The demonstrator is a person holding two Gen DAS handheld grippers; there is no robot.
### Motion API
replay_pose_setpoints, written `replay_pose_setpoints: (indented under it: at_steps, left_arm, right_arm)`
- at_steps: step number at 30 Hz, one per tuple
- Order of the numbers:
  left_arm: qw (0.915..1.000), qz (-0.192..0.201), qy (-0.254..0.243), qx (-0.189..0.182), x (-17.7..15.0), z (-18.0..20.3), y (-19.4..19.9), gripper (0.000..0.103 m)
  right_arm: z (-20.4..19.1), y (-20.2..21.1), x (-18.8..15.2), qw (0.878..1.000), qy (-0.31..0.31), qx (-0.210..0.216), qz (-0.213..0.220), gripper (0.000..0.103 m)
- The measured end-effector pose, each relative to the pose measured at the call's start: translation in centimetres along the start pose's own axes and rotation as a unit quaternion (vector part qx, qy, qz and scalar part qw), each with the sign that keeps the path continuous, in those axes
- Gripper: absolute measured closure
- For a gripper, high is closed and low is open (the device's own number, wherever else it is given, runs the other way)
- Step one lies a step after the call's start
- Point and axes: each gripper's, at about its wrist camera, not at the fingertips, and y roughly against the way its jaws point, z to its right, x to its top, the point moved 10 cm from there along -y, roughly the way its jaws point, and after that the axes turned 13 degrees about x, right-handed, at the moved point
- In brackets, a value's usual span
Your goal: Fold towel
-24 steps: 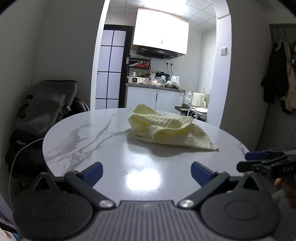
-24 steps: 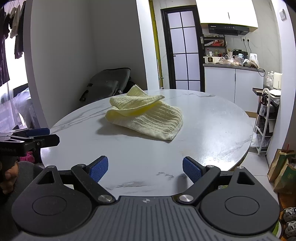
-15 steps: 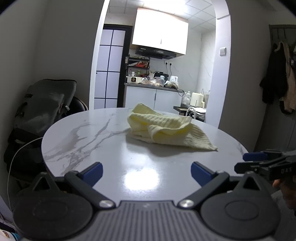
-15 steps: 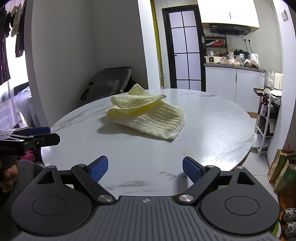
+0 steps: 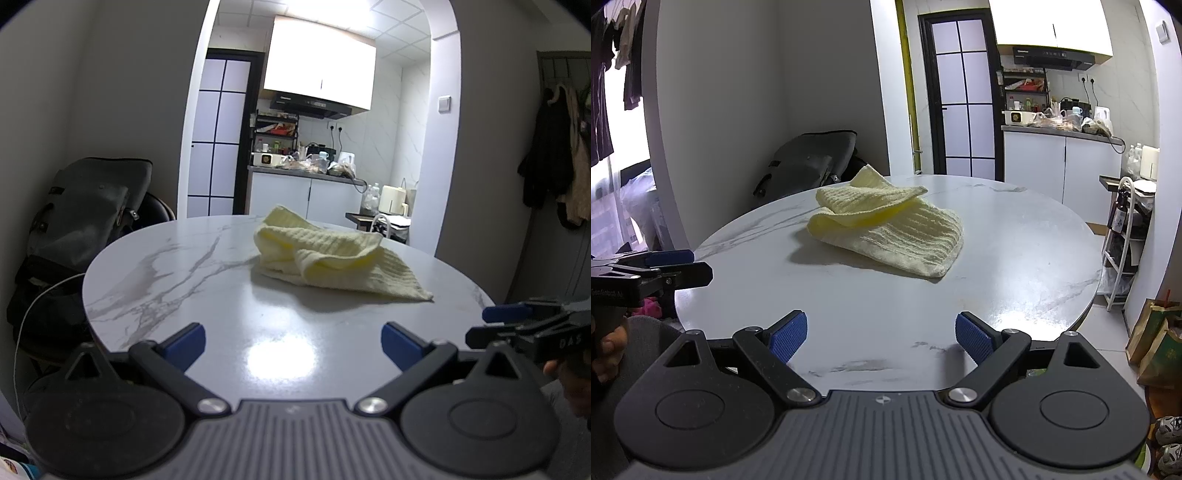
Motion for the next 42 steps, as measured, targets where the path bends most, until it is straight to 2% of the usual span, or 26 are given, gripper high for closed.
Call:
replay_pose_setpoints:
  at_steps: [42]
  left_arm:
    - [1.0, 0.002, 0.0, 0.001, -0.1, 0.35, 0.28, 0.0]
  right_arm:
    - [0.09, -0.15, -0.11, 1.0, 0.007, -0.009, -0.002, 0.012]
